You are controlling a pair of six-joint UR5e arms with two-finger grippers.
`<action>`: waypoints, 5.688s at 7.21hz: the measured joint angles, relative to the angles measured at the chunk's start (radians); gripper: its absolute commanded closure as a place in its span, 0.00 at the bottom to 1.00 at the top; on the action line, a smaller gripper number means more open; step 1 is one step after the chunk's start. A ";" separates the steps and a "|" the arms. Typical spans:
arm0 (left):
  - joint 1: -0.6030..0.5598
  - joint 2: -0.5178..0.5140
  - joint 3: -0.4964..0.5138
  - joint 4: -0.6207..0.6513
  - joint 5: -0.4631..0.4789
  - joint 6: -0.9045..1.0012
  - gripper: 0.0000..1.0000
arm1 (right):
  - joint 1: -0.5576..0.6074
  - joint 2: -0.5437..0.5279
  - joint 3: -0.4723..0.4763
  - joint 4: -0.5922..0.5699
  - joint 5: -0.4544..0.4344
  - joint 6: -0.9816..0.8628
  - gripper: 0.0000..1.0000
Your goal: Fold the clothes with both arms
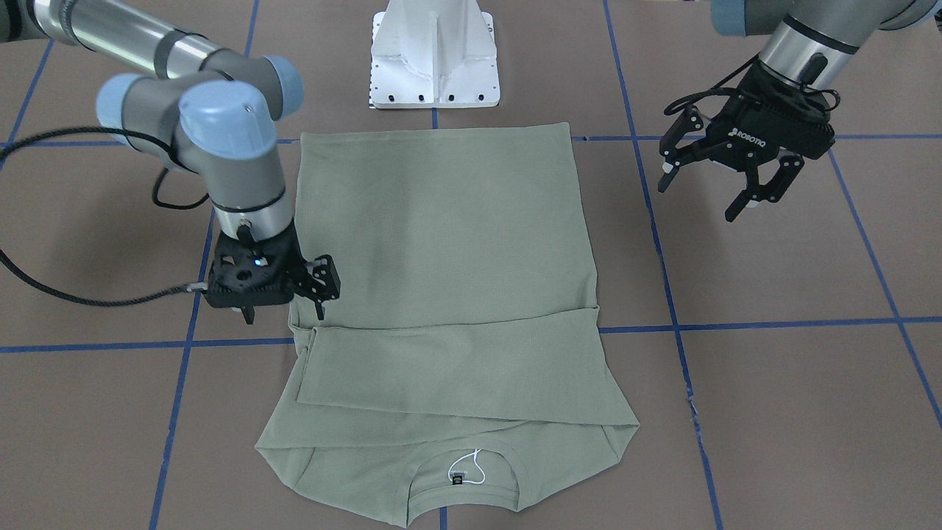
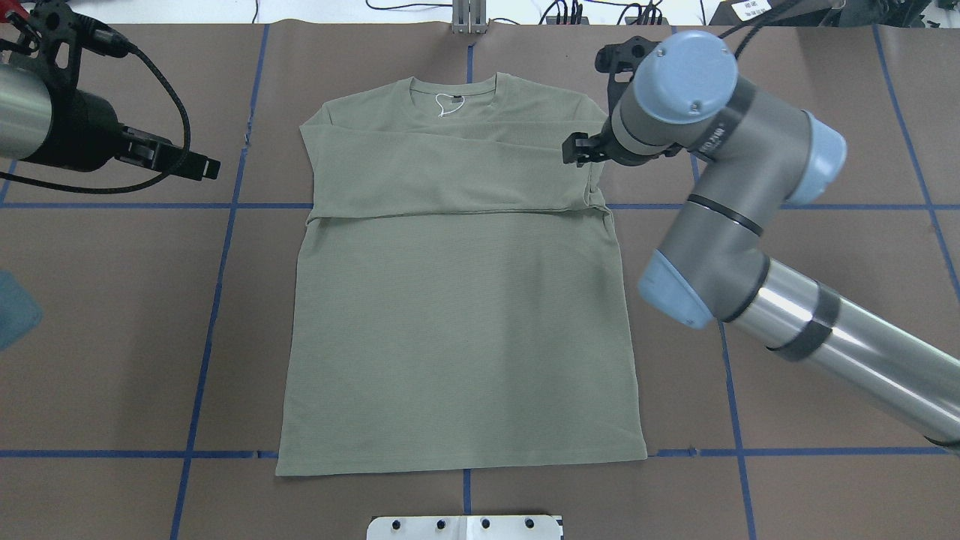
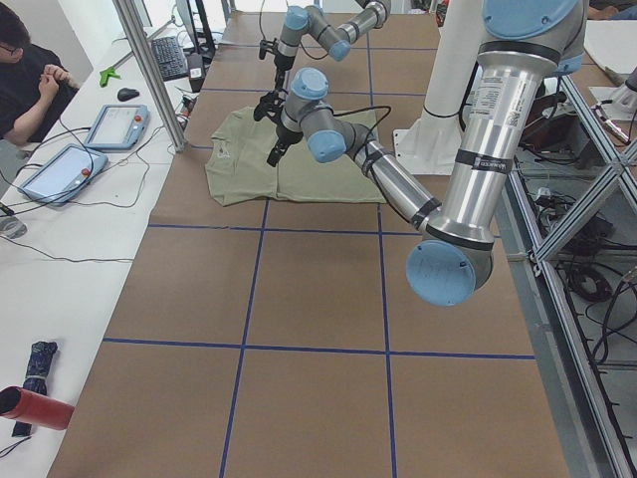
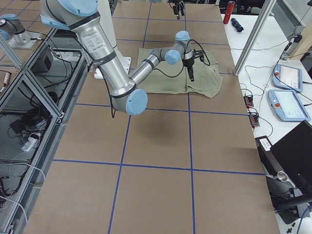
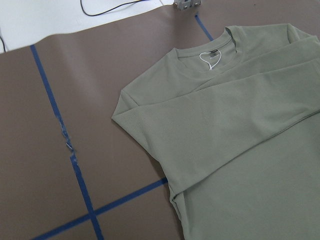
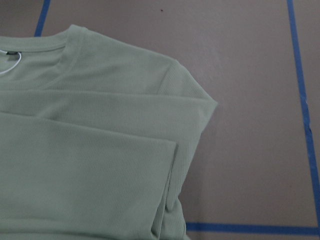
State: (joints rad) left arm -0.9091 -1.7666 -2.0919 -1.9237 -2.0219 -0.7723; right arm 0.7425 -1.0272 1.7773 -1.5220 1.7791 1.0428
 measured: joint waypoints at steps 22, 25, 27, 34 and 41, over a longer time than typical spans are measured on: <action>0.841 0.207 0.067 -0.269 0.640 -0.862 0.17 | -0.620 -0.570 0.471 0.293 -0.540 0.766 0.04; 0.860 0.208 0.066 -0.270 0.640 -0.863 0.76 | -0.620 -0.570 0.470 0.293 -0.541 0.766 0.03; 0.864 0.209 0.065 -0.270 0.641 -0.864 1.00 | -0.620 -0.570 0.470 0.293 -0.542 0.766 0.03; 0.845 0.303 -0.086 -0.268 0.600 -0.815 1.00 | -0.618 -0.600 0.470 0.287 -0.544 0.770 0.13; 0.765 0.290 -0.171 -0.269 0.550 -0.798 1.00 | -0.676 -0.535 0.442 0.115 -0.579 0.982 0.22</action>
State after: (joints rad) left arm -0.1438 -1.4770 -2.2625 -2.1931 -1.4718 -1.5708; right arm 0.0666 -1.5617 2.2195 -1.4075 1.1998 2.0247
